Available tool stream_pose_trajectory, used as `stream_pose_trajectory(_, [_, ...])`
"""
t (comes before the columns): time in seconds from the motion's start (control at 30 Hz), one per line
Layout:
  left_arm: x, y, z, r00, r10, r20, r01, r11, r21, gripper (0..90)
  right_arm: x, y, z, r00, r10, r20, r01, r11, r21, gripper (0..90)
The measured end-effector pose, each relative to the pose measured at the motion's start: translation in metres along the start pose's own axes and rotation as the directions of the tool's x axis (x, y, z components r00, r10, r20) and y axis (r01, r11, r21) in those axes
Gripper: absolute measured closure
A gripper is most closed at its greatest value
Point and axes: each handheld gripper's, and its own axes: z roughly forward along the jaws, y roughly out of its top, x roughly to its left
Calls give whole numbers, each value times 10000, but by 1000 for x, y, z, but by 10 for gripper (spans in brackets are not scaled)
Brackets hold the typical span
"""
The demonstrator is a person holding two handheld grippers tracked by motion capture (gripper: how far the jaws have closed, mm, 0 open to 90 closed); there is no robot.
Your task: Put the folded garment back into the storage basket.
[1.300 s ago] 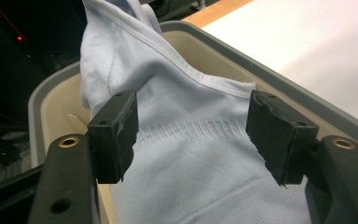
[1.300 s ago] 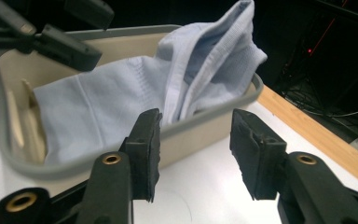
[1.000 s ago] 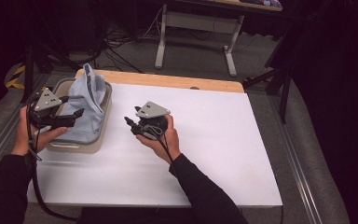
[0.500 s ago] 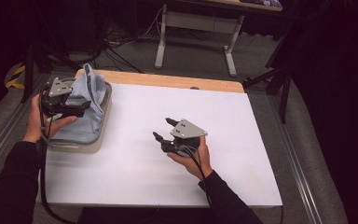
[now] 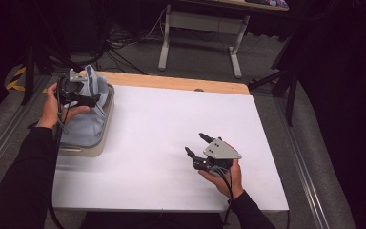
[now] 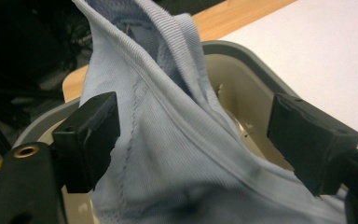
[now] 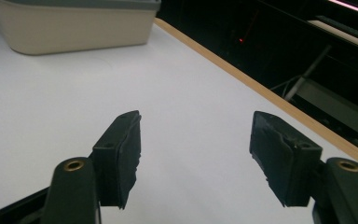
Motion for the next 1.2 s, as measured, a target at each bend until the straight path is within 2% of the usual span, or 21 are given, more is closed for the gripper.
stream_pose_trajectory(0.03, [2,2,5,9995,-181,-244,187,9995,243,218,-3,-4,-3,9999,87,72,-87,9999,62,343])
stream_pose_trajectory(0.13, [6,6,11,9977,-679,48,678,9974,237,214,-8,-9,-10,9993,243,275,-247,9996,148,341])
stream_pose_trajectory(0.2, [7,8,15,9976,-690,-20,690,9970,342,219,-11,-13,-15,9986,344,406,-352,9992,197,341])
stream_pose_trajectory(0.27, [8,11,19,9967,-801,92,796,9958,457,225,-13,-17,-18,9977,390,555,-406,9988,272,340])
stream_pose_trajectory(0.33, [7,13,21,9977,-678,63,674,9968,439,276,-14,-20,-20,9972,401,627,-423,9985,337,340])
stream_pose_trajectory(0.37, [6,16,26,9988,-488,-74,491,9973,547,299,-14,-21,-21,9970,344,692,-369,9987,364,340])
stream_pose_trajectory(0.4, [6,16,26,9988,-488,-74,491,9973,547,372,-14,-22,-22,9969,320,720,-347,9987,368,340])
stream_pose_trajectory(0.43, [3,17,31,9995,-213,-247,231,9967,776,439,-14,-23,-23,9968,327,726,-355,9987,373,340])
stream_pose_trajectory(0.5, [4,18,34,9996,-196,-211,214,9957,902,512,-14,-23,-23,9967,313,754,-343,9986,397,340])
stream_pose_trajectory(0.53, [4,18,37,9996,-194,-199,212,9955,927,512,-14,-24,-24,9965,294,782,-328,9986,421,340])
stream_pose_trajectory(0.57, [4,19,39,9998,-42,-199,61,9956,935,608,-15,-25,-24,9965,298,786,-333,9985,441,340])
stream_pose_trajectory(0.6, [4,19,41,9997,-20,-229,41,9958,909,664,-15,-25,-24,9964,280,804,-319,9984,474,340])
stream_pose_trajectory(0.7, [5,20,45,9996,130,-235,-105,9944,1051,785,-15,-26,-23,9964,332,781,-373,9980,508,339])
stream_pose_trajectory(0.73, [6,19,47,9994,272,-218,-248,9943,1042,785,-15,-26,-22,9965,305,784,-350,9978,562,339])
stream_pose_trajectory(0.77, [5,19,49,9997,230,-122,-216,9942,1049,815,-15,-27,-21,9966,281,771,-330,9975,631,338])
stream_pose_trajectory(0.9, [5,18,52,9994,353,-37,-347,9939,1049,831,-14,-28,-19,9969,238,755,-292,9970,715,338])
stream_pose_trajectory(0.97, [5,18,54,9984,555,54,-558,9927,1072,834,-15,-29,-17,9972,263,703,-319,9963,796,338])
stream_pose_trajectory(1.0, [5,17,54,9986,483,196,-502,9925,1114,834,-14,-29,-16,9974,232,689,-289,9961,830,337])
stream_pose_trajectory(1.07, [2,16,57,9977,539,399,-586,9903,1262,836,-14,-30,-15,9976,222,649,-279,9957,879,337])
stream_pose_trajectory(1.17, [-1,16,59,9964,718,456,-774,9878,1353,838,-14,-31,-14,9978,242,611,-300,9950,949,336])
stream_pose_trajectory(1.2, [-5,14,62,9950,835,541,-910,9838,1546,838,-13,-32,-13,9982,234,557,-290,9943,1023,335])
